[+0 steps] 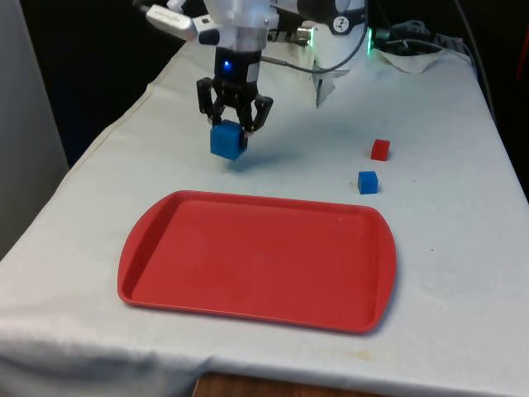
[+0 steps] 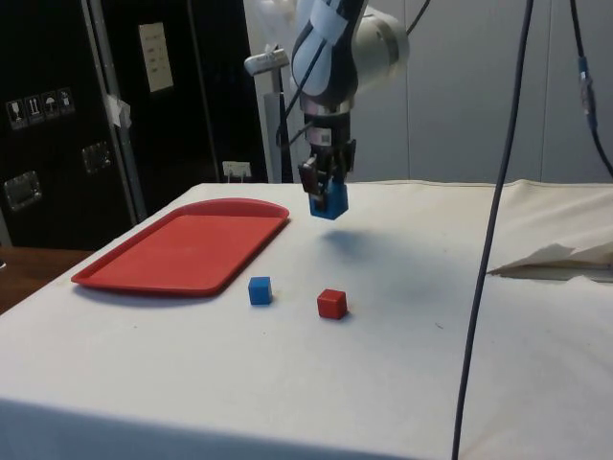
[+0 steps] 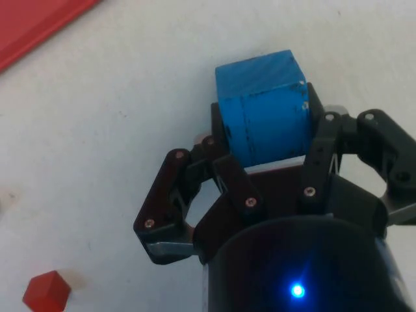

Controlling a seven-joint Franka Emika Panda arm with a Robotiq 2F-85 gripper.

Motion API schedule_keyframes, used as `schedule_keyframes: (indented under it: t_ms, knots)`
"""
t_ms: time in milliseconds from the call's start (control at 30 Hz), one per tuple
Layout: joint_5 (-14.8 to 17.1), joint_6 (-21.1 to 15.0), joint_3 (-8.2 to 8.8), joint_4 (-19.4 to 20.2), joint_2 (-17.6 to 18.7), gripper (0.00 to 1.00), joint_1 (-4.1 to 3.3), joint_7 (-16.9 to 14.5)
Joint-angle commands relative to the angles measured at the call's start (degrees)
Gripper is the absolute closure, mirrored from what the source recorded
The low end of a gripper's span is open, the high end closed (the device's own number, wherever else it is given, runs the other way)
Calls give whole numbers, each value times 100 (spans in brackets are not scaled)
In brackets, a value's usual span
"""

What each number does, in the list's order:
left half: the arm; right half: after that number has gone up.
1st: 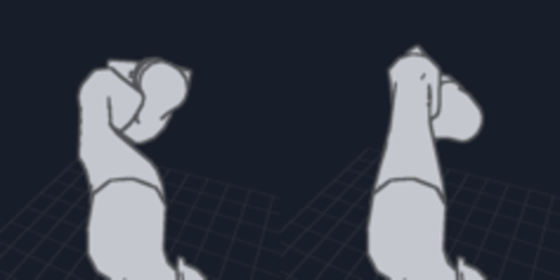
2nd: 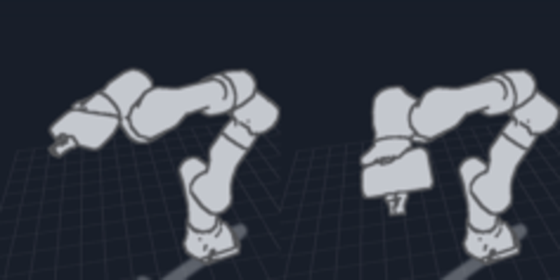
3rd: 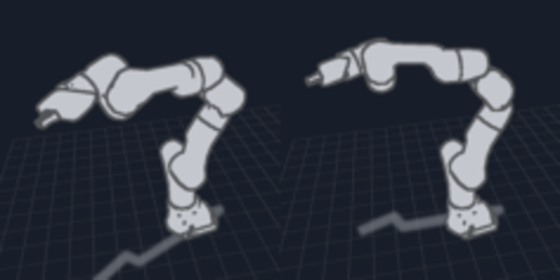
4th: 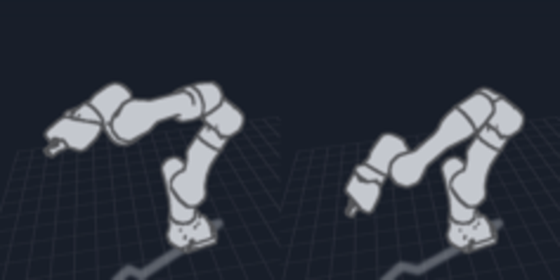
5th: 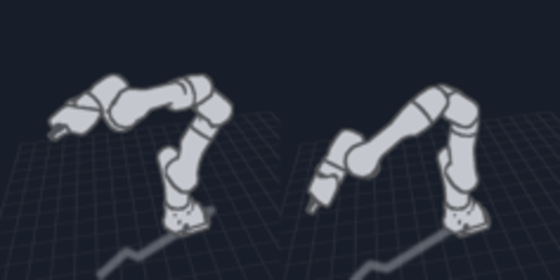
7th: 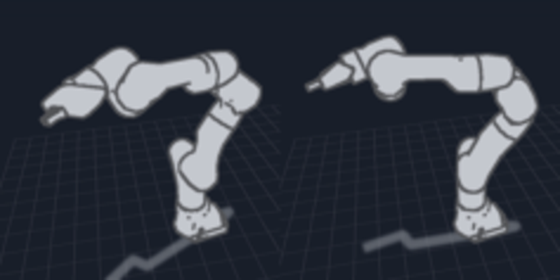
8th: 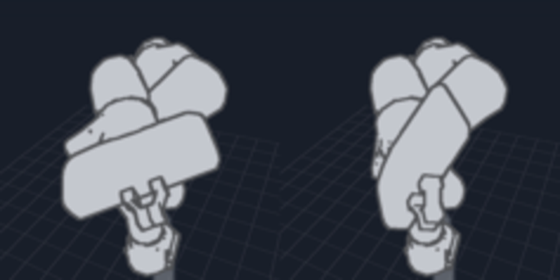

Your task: Pick up the largest block and place it onto the tray.

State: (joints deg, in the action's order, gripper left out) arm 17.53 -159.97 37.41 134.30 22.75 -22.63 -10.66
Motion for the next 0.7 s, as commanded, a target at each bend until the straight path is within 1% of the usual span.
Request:
schedule_keyframes:
  t_ms: [0, 133, 167, 200, 267, 400, 433, 467, 667]
  knots:
    - [-120, 69, 126, -6, -52, 100, -86, 74]
    - [-195, 109, 149, -23, -201, 100, -92, 92]
    - [-97, 46, 46, -6, -212, 100, -11, 6]
    - [-218, 126, 160, -29, -235, 100, -92, 97]
    - [-281, 178, 178, -69, -344, 100, -103, 120]
    - [-378, 264, 189, -143, -498, 100, -103, 155]
    - [-235, 195, 69, -109, -527, 100, -17, 34]
    - [-384, 281, 195, -155, -521, 100, -103, 160]
    - [-390, 418, 149, -344, -619, 100, -69, 138]
